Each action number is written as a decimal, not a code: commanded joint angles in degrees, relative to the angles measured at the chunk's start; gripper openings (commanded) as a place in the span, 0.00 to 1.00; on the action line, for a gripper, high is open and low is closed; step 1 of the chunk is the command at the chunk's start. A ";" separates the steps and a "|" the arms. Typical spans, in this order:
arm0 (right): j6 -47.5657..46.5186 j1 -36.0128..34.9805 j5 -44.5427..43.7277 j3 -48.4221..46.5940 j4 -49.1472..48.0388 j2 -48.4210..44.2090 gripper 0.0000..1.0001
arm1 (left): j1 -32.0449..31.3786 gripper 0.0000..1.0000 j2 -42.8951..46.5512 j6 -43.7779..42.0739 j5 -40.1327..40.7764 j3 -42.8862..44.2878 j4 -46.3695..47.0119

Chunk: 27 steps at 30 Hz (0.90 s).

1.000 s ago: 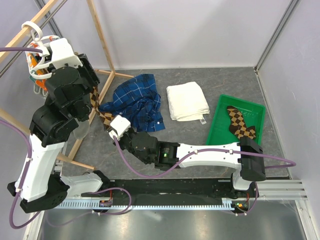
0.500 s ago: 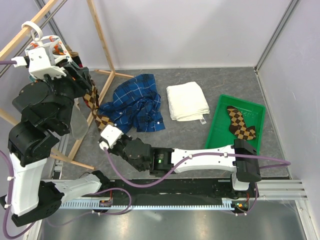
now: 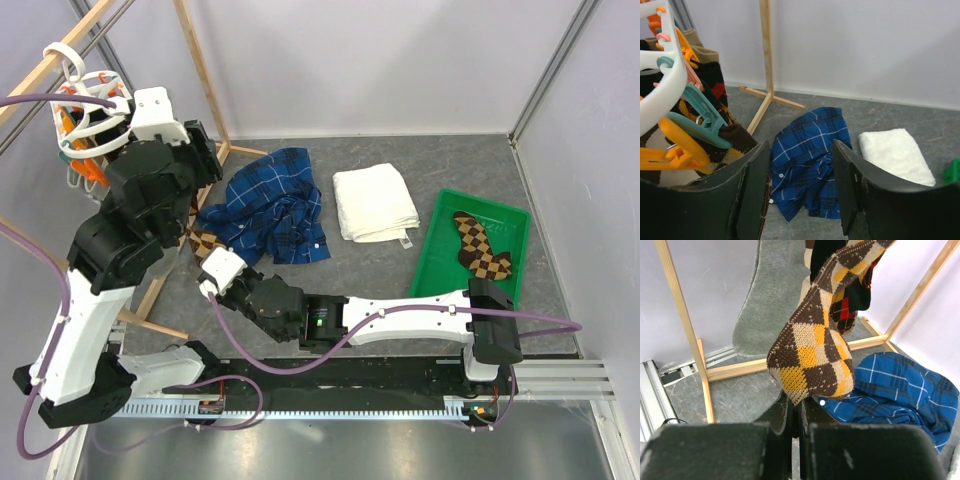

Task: Remove the socks clipped to the hanger
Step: Remove the sock from the hanger.

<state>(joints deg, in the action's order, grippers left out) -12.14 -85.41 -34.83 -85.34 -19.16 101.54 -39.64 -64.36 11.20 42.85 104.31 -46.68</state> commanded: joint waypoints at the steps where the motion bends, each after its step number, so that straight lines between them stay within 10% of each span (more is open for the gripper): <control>1: 1.86 -0.20 0.46 -2.99 -0.80 0.24 0.00 | -0.18 0.60 -1.12 0.14 8.10 0.01 0.97; 27: -0.77 -0.20 1.96 -1.50 -0.53 -0.73 0.00 | 0.61 0.66 -2.53 -6.19 16.56 1.86 4.66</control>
<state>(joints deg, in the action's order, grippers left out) -11.88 -85.41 -32.84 -86.08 -17.89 101.60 -39.22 -67.75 7.90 58.02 104.01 -44.45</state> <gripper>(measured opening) 0.022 0.655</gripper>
